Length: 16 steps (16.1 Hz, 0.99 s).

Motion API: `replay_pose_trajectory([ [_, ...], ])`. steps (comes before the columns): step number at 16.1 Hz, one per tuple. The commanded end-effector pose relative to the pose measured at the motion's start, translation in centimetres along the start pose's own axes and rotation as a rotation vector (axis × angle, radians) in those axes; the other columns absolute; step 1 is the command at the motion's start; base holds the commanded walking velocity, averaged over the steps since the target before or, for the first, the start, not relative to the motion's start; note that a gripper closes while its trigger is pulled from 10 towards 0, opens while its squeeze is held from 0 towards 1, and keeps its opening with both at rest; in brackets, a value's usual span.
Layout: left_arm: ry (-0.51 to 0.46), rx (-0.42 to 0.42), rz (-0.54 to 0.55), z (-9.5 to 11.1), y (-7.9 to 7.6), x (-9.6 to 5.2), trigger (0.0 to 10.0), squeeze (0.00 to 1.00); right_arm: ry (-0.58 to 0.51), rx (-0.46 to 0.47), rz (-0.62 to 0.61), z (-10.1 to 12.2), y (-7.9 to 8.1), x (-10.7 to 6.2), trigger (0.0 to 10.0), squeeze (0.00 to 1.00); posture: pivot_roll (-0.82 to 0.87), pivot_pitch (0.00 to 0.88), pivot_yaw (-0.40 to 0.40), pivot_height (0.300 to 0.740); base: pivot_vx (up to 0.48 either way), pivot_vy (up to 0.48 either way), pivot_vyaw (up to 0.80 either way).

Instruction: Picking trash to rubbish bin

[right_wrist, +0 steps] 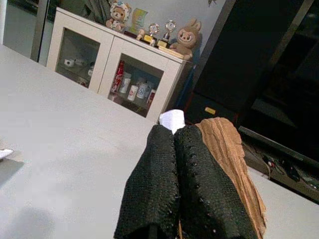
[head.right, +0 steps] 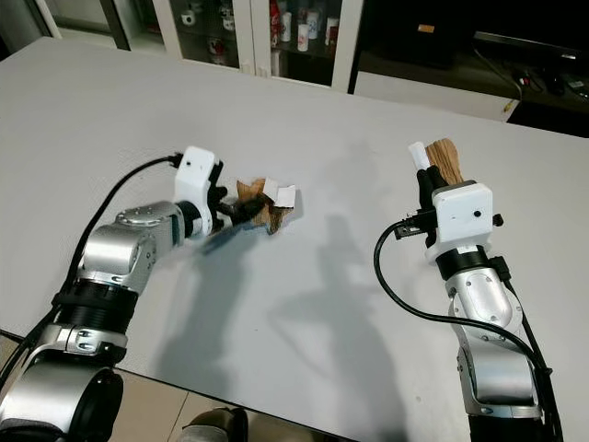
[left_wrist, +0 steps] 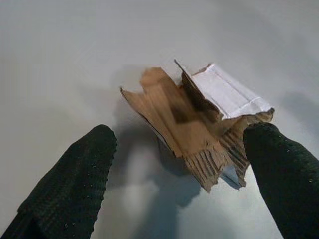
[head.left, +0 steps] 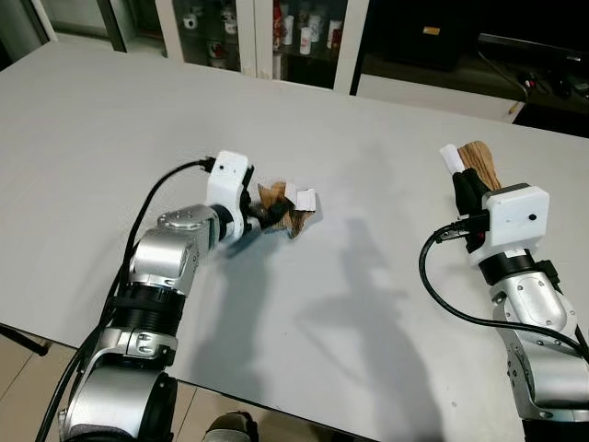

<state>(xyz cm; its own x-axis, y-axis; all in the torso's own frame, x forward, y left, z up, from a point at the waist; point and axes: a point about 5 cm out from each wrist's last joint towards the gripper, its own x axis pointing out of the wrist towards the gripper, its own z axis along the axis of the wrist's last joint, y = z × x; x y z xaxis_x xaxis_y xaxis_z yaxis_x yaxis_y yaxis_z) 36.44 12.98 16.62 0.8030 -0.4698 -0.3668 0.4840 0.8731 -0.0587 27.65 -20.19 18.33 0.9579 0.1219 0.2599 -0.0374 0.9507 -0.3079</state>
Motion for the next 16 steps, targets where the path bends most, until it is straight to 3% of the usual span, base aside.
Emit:
replay_pose_trajectory([
  [1, 0.034, -0.014, -0.022, -0.9, -0.3, 0.4, 10.0, 0.00, -0.010, -0.002, 0.000, 0.1, -0.2, 0.1, 10.0, 0.00, 0.24, 0.092, -0.045, 0.740, 0.000, 0.000, 0.00],
  [3, 0.089, -0.070, -0.016, -2.8, 0.1, 1.2, 10.0, 0.00, -0.013, -0.003, -0.005, 0.1, -0.2, 0.1, 10.0, 0.00, 0.24, 0.092, -0.045, 0.740, 0.000, 0.000, 0.00],
  [4, 0.089, -0.070, -0.016, -2.8, 0.1, 1.2, 10.0, 0.00, -0.013, -0.003, -0.005, 0.1, -0.2, 0.1, 10.0, 0.00, 0.24, 0.092, -0.045, 0.740, 0.000, 0.000, 0.00],
  [5, 0.106, -0.099, -0.007, -3.9, 0.4, 1.5, 9.4, 0.00, -0.014, -0.004, -0.007, 0.1, -0.3, 0.1, 10.0, 0.00, 0.23, 0.088, -0.046, 0.740, 0.000, 0.000, 0.00],
  [6, 0.128, -0.144, 0.003, -5.1, 0.7, 1.7, 0.0, 0.00, -0.016, -0.005, -0.010, 0.2, -0.3, 0.1, 10.0, 0.00, 0.22, 0.087, -0.043, 0.740, 0.000, 0.000, 0.00],
  [9, 0.138, -0.193, 0.033, -6.5, 1.2, 1.9, 0.0, 0.00, -0.012, -0.006, -0.018, 0.1, -0.4, -0.2, 10.0, 0.00, 0.21, 0.092, -0.043, 0.740, 0.000, 0.000, 0.00],
  [11, 0.095, -0.294, 0.052, -7.3, 1.1, 2.3, 0.0, 0.00, -0.007, -0.007, -0.021, 0.1, -0.4, -0.4, 10.0, 0.00, 0.19, 0.095, -0.043, 0.740, 0.000, 0.000, 0.00],
  [16, 0.040, -0.357, 0.050, -7.3, 1.4, 2.5, 0.0, 0.00, 0.000, -0.012, -0.032, 0.0, -0.6, -0.8, 10.0, 0.00, 0.18, 0.097, -0.037, 0.740, 0.000, 0.000, 0.00],
])
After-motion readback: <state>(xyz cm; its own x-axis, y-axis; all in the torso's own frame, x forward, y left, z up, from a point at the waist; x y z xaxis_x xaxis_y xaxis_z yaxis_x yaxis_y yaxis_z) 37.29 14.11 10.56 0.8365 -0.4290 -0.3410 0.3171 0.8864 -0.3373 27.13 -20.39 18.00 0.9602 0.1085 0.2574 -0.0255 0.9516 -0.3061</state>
